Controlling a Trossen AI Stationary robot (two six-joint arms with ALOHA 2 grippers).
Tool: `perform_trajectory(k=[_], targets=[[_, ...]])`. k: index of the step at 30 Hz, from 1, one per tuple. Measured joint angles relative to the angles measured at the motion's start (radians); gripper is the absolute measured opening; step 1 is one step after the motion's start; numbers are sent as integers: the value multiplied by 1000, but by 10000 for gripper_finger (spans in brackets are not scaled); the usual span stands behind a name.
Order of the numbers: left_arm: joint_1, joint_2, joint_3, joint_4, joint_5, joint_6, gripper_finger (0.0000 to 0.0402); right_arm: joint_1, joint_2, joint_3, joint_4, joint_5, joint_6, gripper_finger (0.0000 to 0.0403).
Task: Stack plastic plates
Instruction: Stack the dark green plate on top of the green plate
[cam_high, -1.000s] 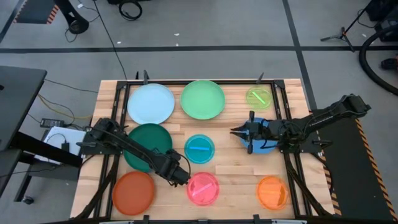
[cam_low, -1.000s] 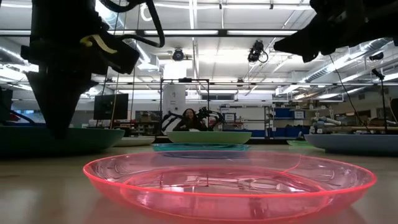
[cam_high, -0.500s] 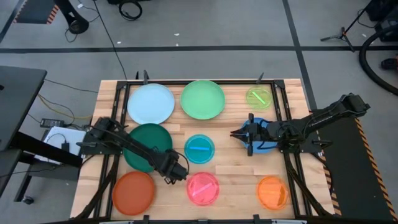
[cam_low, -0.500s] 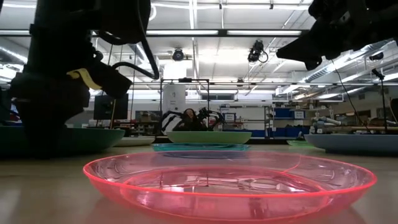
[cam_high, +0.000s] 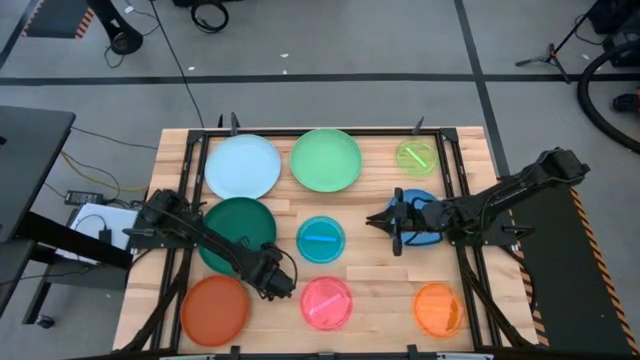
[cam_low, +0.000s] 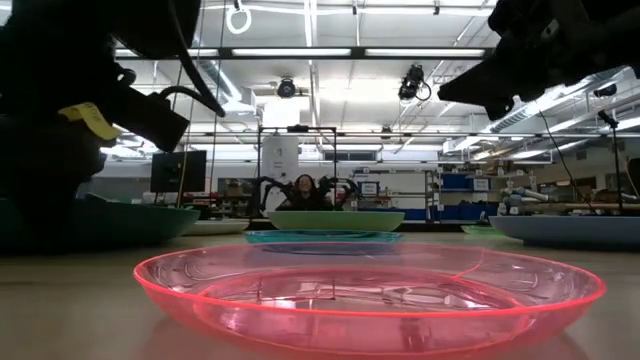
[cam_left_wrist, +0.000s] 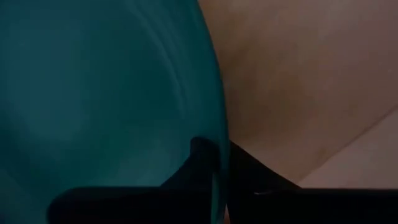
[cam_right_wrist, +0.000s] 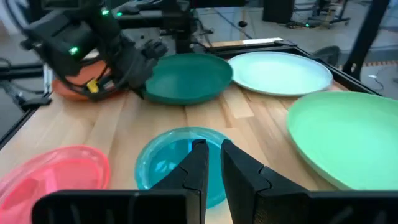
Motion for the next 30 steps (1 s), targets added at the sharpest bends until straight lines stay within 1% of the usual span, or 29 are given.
perform_trajectory(k=[2, 6, 8, 10, 11, 14, 17, 19, 22, 24, 26, 27, 30], targets=[[-10, -17, -1, -16, 0, 0, 20, 26, 34, 48, -9, 3, -27, 51], [-32, -84, -2, -31, -11, -1, 18, 71, 91, 164, -78, 43, -91, 51], [-40, -129, -2, -44, -20, -1, 17, 80, 119, 216, -108, 39, -104, 50], [-50, -173, -2, -63, -32, -1, 17, 84, 151, 250, -112, 12, -114, 48], [-55, -194, -2, -74, -34, 19, 16, 86, 167, 261, -115, -1, -120, 47], [-90, -246, -2, -82, -38, 149, 16, 89, 217, 279, -115, -11, -149, 45], [-105, -296, 0, -117, -29, 220, 16, 77, 274, 281, -95, -14, -163, 43], [-115, -328, -1, -130, -30, 317, 16, 61, 321, 281, -59, -32, -201, 44], [-115, -368, 0, -139, -21, 605, 16, 36, 380, 282, -7, -31, -307, 50], [-106, -385, 0, -178, -19, 777, 16, 15, 403, 301, -22, -25, -401, 61], [-81, -396, 0, -232, -18, 931, 16, -10, 410, 350, -96, -11, -485, 77], [-60, -396, 0, -255, -21, 982, 16, -24, 409, 384, -162, -3, -522, 88], [17, -396, 0, -330, -29, 1064, 16, -71, 405, 502, -365, 4, -600, 128]])
